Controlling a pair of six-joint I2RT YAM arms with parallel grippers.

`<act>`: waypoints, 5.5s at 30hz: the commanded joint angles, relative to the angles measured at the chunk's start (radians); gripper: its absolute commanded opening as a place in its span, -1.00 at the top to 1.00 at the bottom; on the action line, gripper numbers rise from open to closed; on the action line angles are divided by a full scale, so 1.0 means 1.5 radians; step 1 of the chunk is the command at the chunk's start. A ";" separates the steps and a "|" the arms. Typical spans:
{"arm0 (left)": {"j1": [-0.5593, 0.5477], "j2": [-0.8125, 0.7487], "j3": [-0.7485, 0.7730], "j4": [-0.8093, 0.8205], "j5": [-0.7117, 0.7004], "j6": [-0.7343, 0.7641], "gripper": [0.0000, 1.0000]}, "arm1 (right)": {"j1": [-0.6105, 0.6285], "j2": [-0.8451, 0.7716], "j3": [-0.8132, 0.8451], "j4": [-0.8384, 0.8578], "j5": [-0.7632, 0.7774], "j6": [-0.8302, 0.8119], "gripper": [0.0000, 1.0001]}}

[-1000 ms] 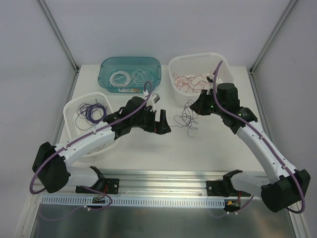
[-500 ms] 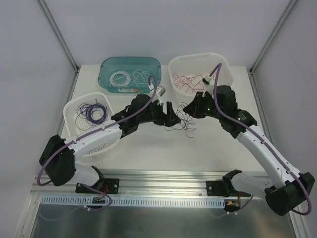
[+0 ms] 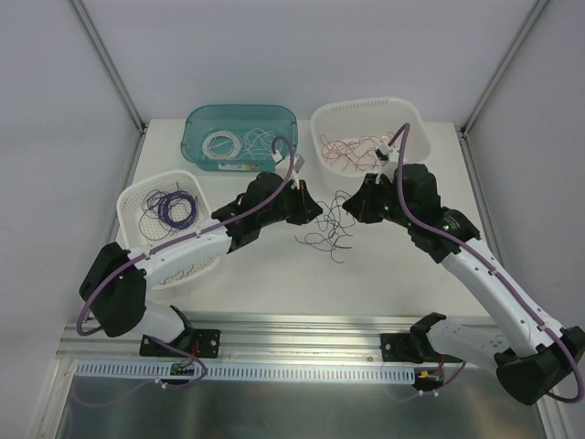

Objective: Untangle the cables

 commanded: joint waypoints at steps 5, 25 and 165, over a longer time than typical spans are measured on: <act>0.004 -0.123 -0.038 -0.043 -0.120 0.070 1.00 | -0.050 -0.061 -0.013 -0.144 0.207 -0.108 0.99; 0.254 -0.327 0.117 -0.339 -0.099 0.176 1.00 | -0.258 -0.029 -0.167 -0.193 0.186 -0.034 0.89; 0.371 -0.395 0.021 -0.471 0.092 0.159 -0.98 | -0.124 -0.074 -0.050 0.038 -0.117 -0.076 0.97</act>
